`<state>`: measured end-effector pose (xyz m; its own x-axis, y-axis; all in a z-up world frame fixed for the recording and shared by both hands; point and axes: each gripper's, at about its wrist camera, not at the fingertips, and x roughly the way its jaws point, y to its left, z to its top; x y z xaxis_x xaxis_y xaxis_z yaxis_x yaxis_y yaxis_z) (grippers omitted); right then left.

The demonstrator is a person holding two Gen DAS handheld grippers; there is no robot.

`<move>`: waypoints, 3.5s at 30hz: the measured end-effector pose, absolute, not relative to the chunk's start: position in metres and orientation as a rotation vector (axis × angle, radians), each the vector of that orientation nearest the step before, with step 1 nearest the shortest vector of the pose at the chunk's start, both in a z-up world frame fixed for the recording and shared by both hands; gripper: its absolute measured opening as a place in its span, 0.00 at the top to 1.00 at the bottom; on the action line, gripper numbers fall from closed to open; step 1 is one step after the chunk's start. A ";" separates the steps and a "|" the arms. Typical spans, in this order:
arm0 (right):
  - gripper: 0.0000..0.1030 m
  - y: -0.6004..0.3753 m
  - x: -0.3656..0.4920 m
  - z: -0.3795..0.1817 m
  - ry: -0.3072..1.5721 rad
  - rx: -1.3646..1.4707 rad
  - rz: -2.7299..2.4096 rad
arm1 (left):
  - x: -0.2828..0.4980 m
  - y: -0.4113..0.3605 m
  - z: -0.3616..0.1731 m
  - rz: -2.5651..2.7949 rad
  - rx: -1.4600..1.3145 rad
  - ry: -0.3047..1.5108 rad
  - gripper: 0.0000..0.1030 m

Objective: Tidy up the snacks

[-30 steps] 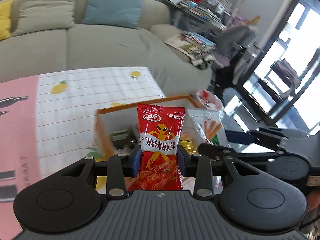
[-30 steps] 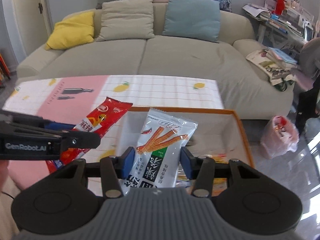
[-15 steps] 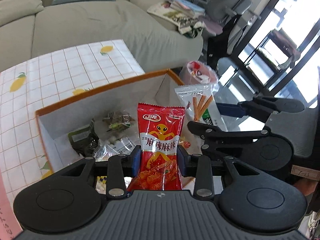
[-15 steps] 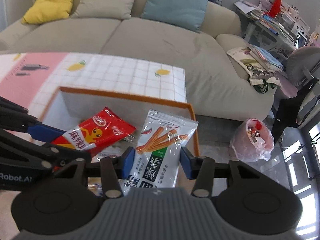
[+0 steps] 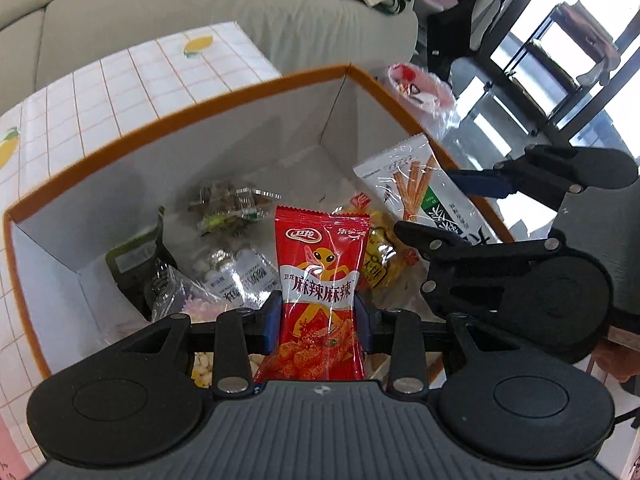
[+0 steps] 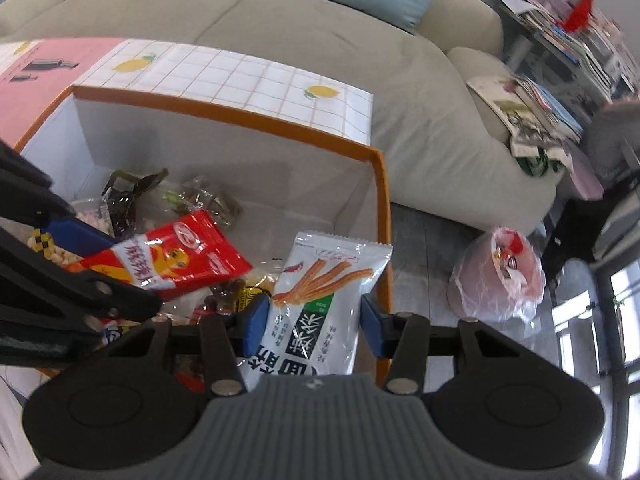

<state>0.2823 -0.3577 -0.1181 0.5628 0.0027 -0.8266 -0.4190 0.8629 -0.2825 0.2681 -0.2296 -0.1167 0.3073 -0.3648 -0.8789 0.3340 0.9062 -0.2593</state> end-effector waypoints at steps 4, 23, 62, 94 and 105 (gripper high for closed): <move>0.53 -0.353 0.286 -0.129 0.976 -0.517 0.273 | 0.270 -0.225 -0.125 -0.450 -0.023 1.207 0.60; 0.42 -0.348 0.283 -0.101 0.997 -0.413 0.240 | 0.259 -0.192 -0.081 -0.395 -0.075 1.153 0.30; 0.03 -0.197 -0.015 -0.004 0.461 0.014 0.018 | 0.001 -0.039 0.007 -0.057 0.140 0.462 0.14; 0.03 -0.173 -0.013 -0.042 0.506 -0.057 -0.006 | 0.005 -0.008 -0.038 0.038 0.069 0.659 0.14; 0.03 -0.170 -0.015 -0.041 0.503 -0.063 0.001 | 0.002 -0.010 -0.033 0.031 0.064 0.655 0.14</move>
<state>-0.0153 -0.1701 -0.0412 0.8760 -0.0150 -0.4821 -0.0161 0.9981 -0.0602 0.0020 -0.0097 -0.0334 0.7926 0.0493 -0.6077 -0.0087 0.9975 0.0695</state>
